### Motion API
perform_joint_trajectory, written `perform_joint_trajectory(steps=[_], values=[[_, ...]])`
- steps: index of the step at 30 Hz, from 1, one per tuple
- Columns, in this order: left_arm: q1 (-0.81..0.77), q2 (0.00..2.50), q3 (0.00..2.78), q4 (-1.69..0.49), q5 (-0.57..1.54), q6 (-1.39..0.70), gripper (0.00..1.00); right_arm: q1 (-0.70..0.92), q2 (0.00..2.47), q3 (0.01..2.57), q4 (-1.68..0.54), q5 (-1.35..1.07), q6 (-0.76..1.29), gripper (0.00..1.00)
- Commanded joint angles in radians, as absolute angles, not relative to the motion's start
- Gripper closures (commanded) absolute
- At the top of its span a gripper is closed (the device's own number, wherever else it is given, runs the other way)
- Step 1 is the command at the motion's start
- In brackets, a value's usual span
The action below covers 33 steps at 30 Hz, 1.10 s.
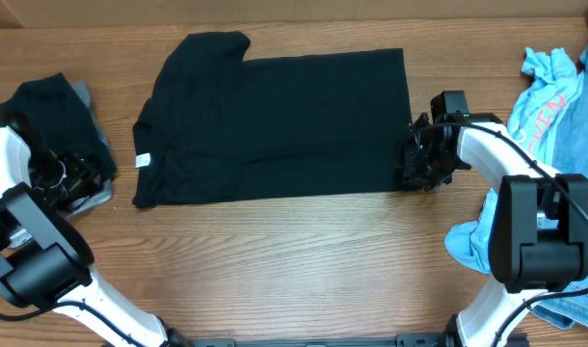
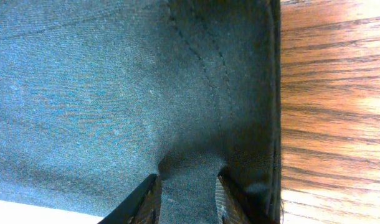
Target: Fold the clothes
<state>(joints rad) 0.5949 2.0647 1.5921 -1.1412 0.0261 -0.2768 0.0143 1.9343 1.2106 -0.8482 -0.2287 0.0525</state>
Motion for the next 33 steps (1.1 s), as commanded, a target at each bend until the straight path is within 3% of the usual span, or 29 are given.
perform_joint_trajectory(steps=[1,4,10,14,18,22,26,30,33], values=[[0.566,2.078,1.590,-1.124,0.101,-0.218,0.22,0.006,1.949,1.177,-0.858,-0.176,0.059,0.67],[0.515,2.017,1.600,-1.108,0.239,-0.152,0.24,0.006,1.949,1.177,-0.857,-0.176,0.059,0.67],[0.350,1.695,1.609,-0.995,0.258,-0.159,0.24,0.006,1.949,1.177,-0.853,-0.176,0.059,0.67],[0.285,1.720,1.607,-0.839,0.199,-0.215,0.24,0.006,1.949,1.177,-0.862,-0.176,0.059,0.67],[0.289,1.905,1.607,-0.785,0.146,-0.244,0.23,0.006,1.949,1.177,-0.874,-0.176,0.059,0.67],[0.324,2.092,1.607,-0.913,0.052,-0.303,0.25,0.006,1.949,1.177,-0.887,-0.176,0.059,0.67],[0.434,2.113,1.606,-1.032,-0.112,-0.364,0.24,0.006,1.949,1.177,-0.888,-0.176,0.059,0.67],[0.563,2.113,1.606,-1.066,-0.107,-0.289,0.24,0.006,1.949,1.177,-0.887,-0.176,0.059,0.67],[0.552,2.113,1.606,-1.054,-0.024,-0.256,0.24,0.006,1.949,1.177,-0.888,-0.176,0.059,0.67]])
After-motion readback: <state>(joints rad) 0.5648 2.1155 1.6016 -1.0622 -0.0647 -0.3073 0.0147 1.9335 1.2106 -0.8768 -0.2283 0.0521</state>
